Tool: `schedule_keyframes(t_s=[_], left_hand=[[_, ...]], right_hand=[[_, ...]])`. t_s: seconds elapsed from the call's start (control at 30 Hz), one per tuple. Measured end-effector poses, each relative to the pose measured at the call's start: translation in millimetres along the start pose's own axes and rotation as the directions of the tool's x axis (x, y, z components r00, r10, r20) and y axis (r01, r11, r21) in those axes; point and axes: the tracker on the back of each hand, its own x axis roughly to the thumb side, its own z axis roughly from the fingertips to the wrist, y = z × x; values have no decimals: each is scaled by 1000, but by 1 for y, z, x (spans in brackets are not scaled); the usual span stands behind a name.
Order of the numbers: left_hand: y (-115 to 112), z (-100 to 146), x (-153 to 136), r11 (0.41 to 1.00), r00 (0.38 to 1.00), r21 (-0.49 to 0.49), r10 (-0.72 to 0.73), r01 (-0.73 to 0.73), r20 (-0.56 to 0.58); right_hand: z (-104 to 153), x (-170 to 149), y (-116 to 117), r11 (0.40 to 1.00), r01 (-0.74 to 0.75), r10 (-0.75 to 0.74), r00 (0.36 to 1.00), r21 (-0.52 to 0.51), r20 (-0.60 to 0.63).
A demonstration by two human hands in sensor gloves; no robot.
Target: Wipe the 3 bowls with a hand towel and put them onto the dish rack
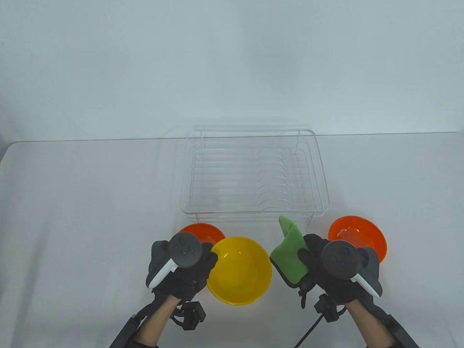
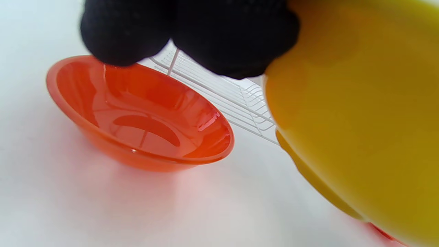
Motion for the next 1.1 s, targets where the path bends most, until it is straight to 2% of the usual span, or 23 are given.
schedule_keyframes(t_s=[0.1,0.23,0.4,0.67,0.93,1.0,1.1], left_hand=[[-1,-1,-1,1000,1000,-9,-10,10,1],[-3,-3,-3,1000,1000,-17,-16,16,-2],[-5,-2,-9,1000,1000,-21,7,-8,-10],[-4,0,-16,998,998,22,55,-55,-20],[-6,0,-19,996,996,18,88,-87,-22],[-6,0,-19,995,996,26,93,-92,-19],[-5,-1,-20,993,994,33,110,-109,-22]], right_hand=[[-7,19,-4,999,-30,29,999,22,42],[-22,51,-7,991,-85,73,992,108,107],[-40,85,3,970,-112,78,984,214,160],[-66,136,45,879,-190,99,970,437,222],[-77,164,92,736,-427,344,904,526,253],[-79,166,97,725,-440,356,898,530,258],[-82,166,101,733,-358,263,933,578,245]])
